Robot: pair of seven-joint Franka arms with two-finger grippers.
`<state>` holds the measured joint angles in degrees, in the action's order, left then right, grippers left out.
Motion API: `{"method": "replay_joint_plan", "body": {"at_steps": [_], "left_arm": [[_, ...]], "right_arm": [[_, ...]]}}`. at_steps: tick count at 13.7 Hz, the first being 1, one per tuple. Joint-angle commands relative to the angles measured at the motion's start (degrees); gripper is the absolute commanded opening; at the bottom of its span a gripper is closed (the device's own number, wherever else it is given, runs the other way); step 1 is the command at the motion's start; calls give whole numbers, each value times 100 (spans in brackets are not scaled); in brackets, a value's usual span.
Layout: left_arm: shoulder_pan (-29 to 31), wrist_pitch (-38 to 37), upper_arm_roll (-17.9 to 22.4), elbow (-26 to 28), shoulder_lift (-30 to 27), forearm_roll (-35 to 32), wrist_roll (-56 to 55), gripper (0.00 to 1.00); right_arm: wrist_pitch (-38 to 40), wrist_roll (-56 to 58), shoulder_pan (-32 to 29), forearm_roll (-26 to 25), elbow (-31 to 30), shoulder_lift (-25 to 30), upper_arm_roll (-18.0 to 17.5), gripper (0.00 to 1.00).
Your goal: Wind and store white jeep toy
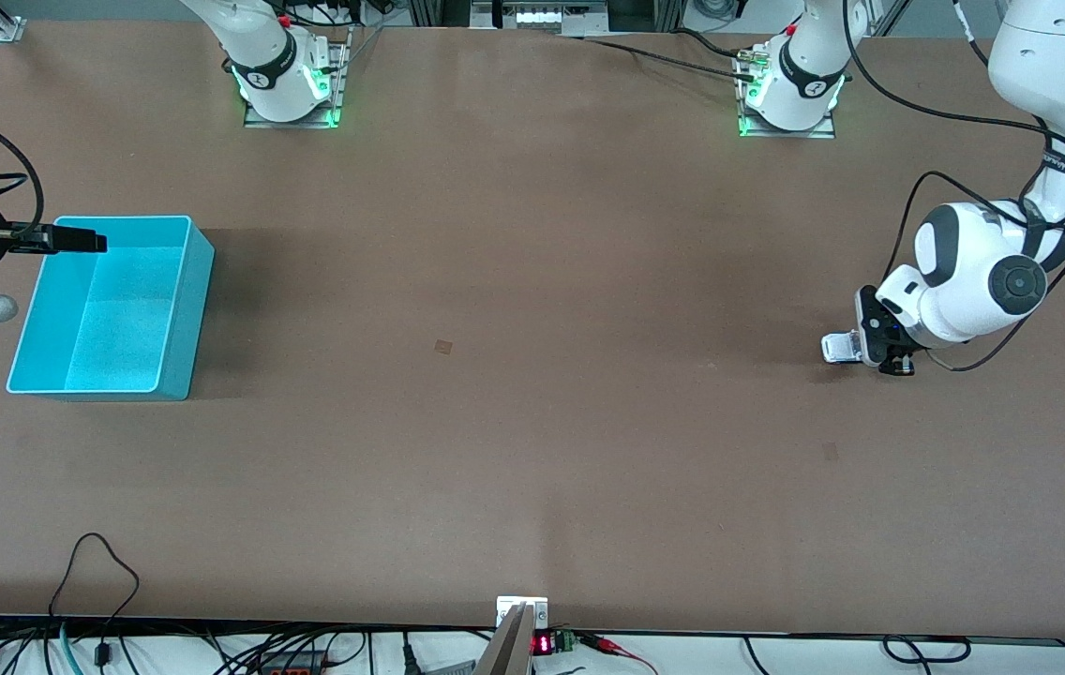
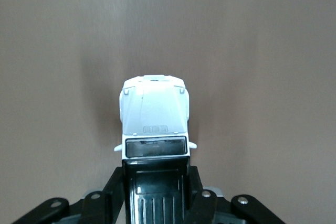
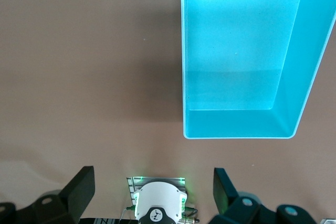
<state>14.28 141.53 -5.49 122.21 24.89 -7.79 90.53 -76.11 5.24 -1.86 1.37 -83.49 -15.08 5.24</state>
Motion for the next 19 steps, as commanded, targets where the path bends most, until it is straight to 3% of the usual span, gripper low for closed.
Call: {"method": "replay_joint_plan", "body": {"at_steps": [1,16,19], "left_arm": [[242,269,-5,-303,727,-337,228,23],[945,278,-5,-707,1061,-487,809,24],[945,270,-5,-716,1018,-487,940,28]], "right_arm": [[70,-32,2,91,17,23,-14,100],[229,4,11,82,17,31,-23,100],[237,3,11,91,17,31,-31,100]]}}
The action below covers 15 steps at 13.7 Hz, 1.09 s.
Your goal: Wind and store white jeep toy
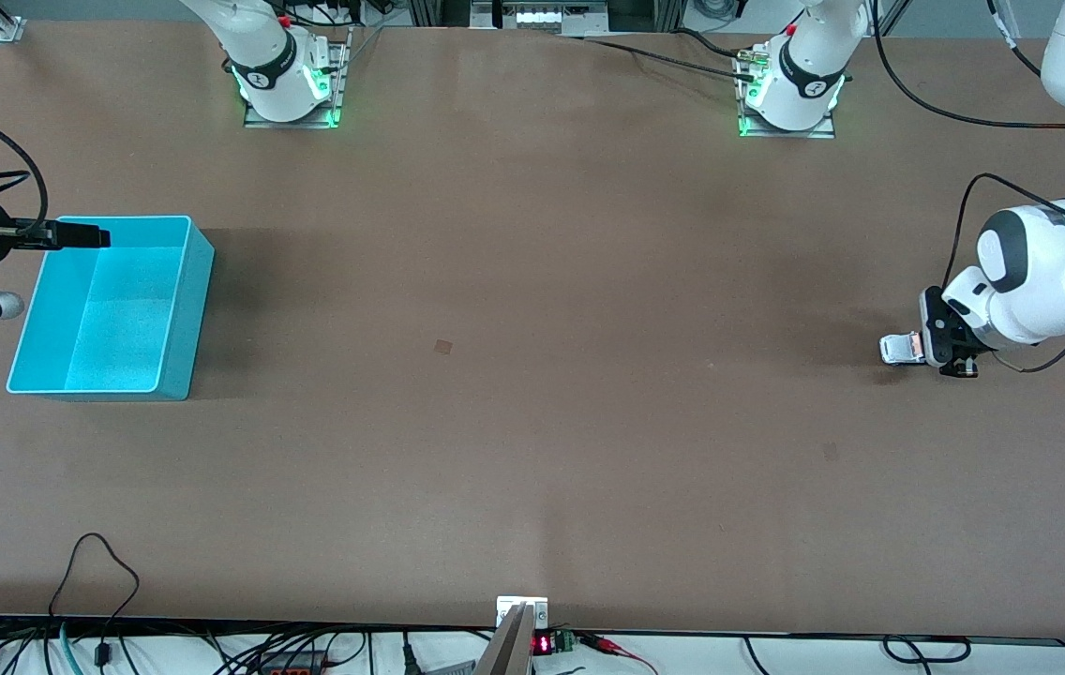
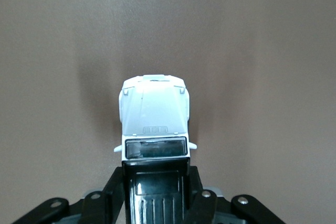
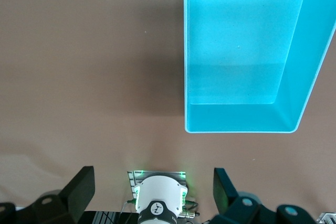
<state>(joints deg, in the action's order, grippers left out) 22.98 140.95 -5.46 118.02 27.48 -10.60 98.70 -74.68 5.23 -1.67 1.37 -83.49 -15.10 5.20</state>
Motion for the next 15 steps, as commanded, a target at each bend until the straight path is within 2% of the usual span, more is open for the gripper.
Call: {"method": "replay_joint_plan", "body": {"at_steps": [1,2,3,4,6,11,13,15], "left_arm": [[76,328,-8,-297,733,-188,123,41],[76,319,-17,-297,715,-92,88,79],[84,250,-26,-297,593,-82,123,100],[76,31,-34,-297,401,-74,132,100],[49,-644,-305,-420,5,-65,132,100],[-109,-1876,-491,-719,-760,-30,123,100],[-223,-2315,-648,-973,-945,14,97,100],[-328,-2895,-676,-1334,-946,461,35,100]], "right_arm": [[94,-4,0,82,17,33,-28,100],[94,-31,0,91,8,33,-28,100],[94,-13,0,91,8,33,-28,100],[103,30,0,91,8,25,-37,100],[103,31,0,91,8,33,-37,100],[103,40,0,82,8,33,-37,100],[103,40,0,91,8,33,-37,100],[103,40,0,91,8,33,-37,100]]}}
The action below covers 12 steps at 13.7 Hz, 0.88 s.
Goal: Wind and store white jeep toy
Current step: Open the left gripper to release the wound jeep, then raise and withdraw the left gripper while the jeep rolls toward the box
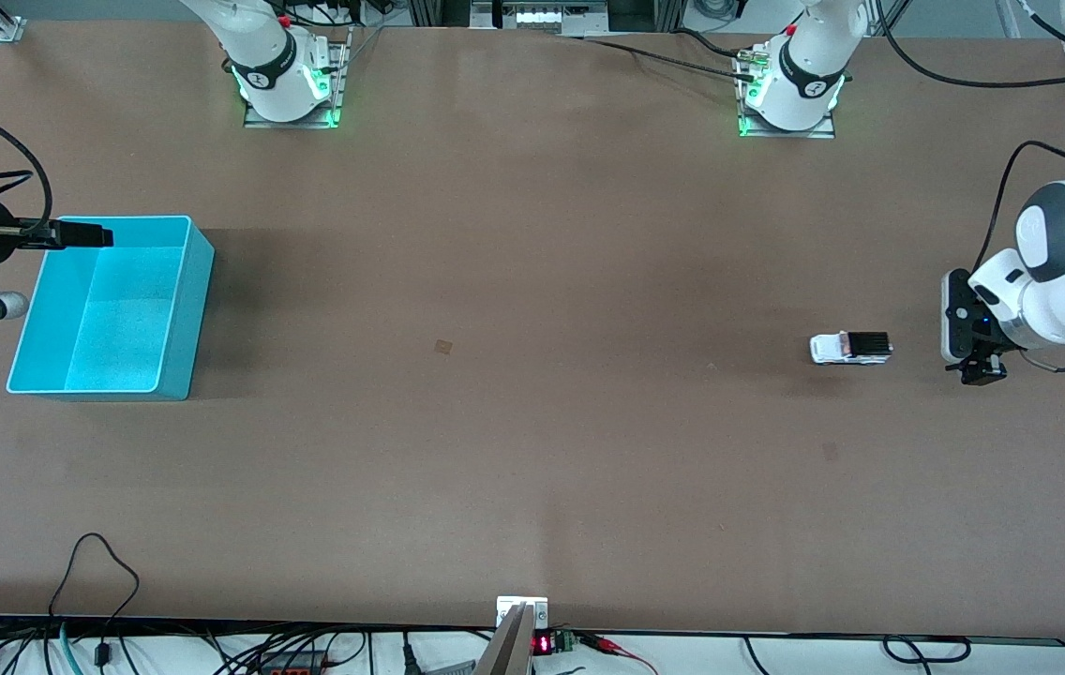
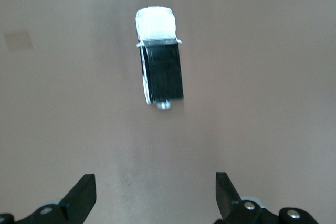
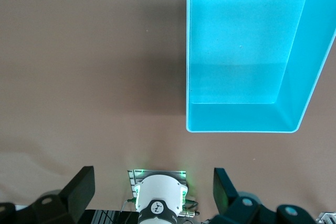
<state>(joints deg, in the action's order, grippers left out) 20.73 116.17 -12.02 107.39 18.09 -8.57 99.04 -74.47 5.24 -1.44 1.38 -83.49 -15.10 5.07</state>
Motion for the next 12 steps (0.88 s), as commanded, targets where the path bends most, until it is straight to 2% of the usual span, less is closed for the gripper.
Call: {"method": "replay_joint_plan", "body": {"at_steps": [1,5,9,12], "left_arm": [[-243,-438,-20,-367,-7,320,-51,100],[-560,-429,-20,-420,36,347,-752,100],[-1008,-411,-11,-420,72,338,-2000,100],[-1141,-376,-11,-447,54,356,-3325,100]], "right_arm": [[82,39,-23,91,8,34,-24,100],[82,30,-14,91,8,34,-24,100],[82,21,21,91,8,34,-24,100],[82,-14,21,91,8,34,-24,100]]}}
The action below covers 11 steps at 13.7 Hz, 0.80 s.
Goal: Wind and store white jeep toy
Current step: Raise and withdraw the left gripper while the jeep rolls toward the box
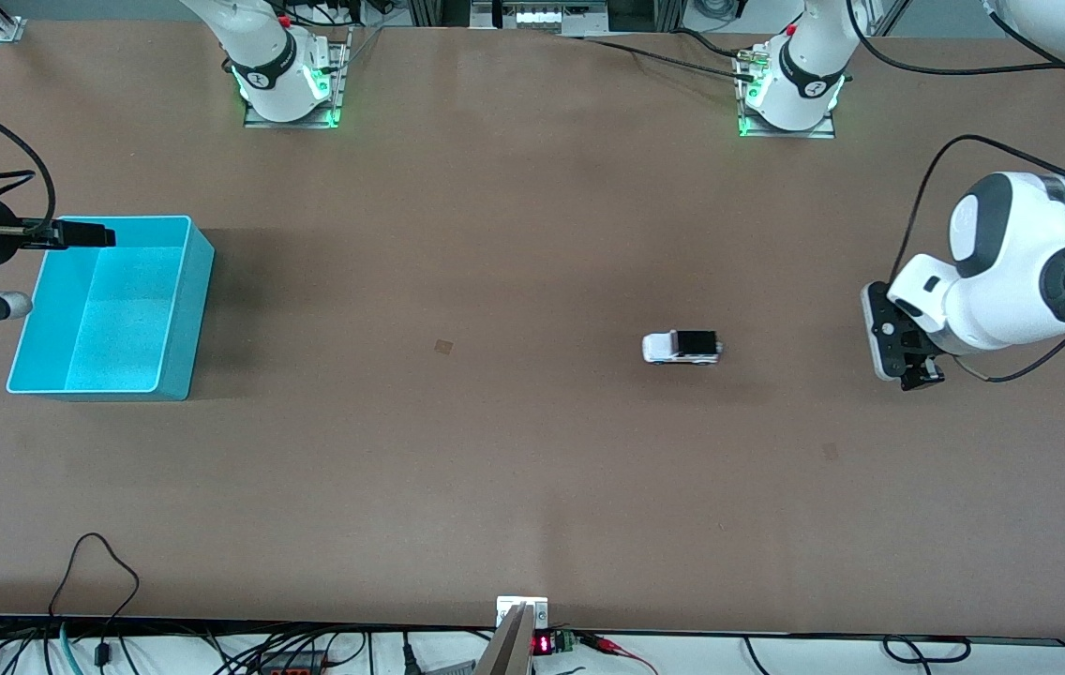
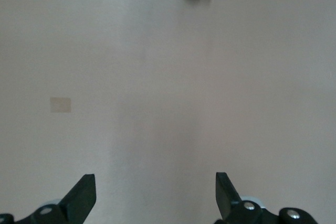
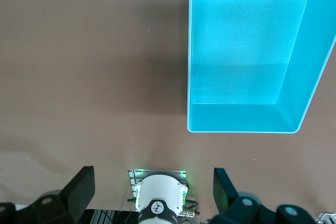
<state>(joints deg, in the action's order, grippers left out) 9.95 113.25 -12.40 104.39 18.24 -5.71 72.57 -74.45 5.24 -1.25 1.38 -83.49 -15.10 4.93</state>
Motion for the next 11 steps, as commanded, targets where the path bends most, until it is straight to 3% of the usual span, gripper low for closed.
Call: {"method": "replay_joint_plan", "body": {"at_steps": [1,11], "left_arm": [[-64,-83,28,-173,22,70,-1196,100],[-221,-101,107,-402,-232,527,-5451,100]], "right_arm": [[79,-23,10,82,8,34,-9,100],[62,-31,-7,91,-71,34,-9,100]]}}
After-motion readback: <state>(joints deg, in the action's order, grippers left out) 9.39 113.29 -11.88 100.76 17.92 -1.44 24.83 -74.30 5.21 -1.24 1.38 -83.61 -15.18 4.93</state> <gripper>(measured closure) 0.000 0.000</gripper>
